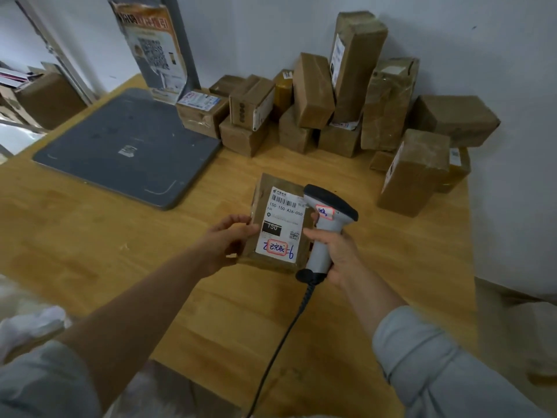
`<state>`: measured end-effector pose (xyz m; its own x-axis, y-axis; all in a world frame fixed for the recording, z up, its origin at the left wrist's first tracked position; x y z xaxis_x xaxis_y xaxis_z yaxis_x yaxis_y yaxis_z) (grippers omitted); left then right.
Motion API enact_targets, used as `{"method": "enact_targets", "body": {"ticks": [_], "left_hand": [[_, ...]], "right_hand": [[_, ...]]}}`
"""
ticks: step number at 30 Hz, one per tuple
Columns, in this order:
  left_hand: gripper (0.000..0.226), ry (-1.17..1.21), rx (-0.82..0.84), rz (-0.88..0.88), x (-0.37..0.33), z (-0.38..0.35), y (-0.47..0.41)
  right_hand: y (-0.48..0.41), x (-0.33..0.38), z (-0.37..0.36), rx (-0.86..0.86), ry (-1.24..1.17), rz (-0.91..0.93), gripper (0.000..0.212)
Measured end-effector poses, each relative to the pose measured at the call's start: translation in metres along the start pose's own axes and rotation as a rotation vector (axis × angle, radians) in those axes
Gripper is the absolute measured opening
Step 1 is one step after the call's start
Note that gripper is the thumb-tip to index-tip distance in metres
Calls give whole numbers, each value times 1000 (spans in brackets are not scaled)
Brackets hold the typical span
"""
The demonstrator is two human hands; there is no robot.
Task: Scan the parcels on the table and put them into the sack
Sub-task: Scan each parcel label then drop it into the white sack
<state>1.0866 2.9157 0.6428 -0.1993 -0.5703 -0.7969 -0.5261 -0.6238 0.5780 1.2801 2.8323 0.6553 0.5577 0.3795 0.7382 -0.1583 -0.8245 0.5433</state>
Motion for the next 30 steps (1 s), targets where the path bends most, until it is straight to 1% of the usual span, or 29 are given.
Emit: {"method": "enact_targets", "body": {"ticks": [2, 3, 4, 5, 6, 8, 12, 14, 18, 21, 23, 30], "left_hand": [[69, -37, 15, -17, -9, 10, 9], [85, -50, -4, -23, -13, 17, 11], [96, -50, -32, -37, -17, 24, 13], [102, -41, -66, -59, -21, 30, 16], [103, -34, -94, -88, -25, 36, 19], [93, -58, -131, -145, -33, 48, 26], [59, -137, -216, -221, -48, 71, 38], [52, -144, -244, -245, -52, 79, 43], [48, -153, -294, -277, -54, 94, 52], [53, -139, -331, -279, -49, 106, 58], [56, -135, -344, -281, -47, 111, 60], [55, -145, -358, -277, -43, 124, 70]], "right_hand": [[5, 5, -11, 22, 51, 21, 23], [7, 9, -15, 18, 97, 36, 23], [9, 11, -20, 12, 150, 52, 24], [12, 14, -26, 12, 202, 68, 24], [15, 15, -33, 25, 237, 80, 24], [24, 15, -48, 84, 275, 88, 18], [41, 14, -73, 155, 356, 101, 24], [46, 14, -82, 172, 371, 110, 23], [53, 16, -99, 195, 386, 127, 21], [58, 15, -108, 210, 391, 140, 22], [61, 14, -113, 221, 398, 146, 22], [73, 17, -128, 229, 426, 188, 26]]}}
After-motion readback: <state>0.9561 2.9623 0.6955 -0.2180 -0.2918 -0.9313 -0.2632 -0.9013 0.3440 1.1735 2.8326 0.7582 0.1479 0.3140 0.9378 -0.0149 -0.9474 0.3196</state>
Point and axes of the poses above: each hand's wrist, its own y-axis away from the middle knuckle, its own z-axis out of the back of the hand, x = y × z, the point moved 7 cm from there along -y, towards the middle knuckle, and after that the axes turned 11 degrees about x, right-handed, at the moved point
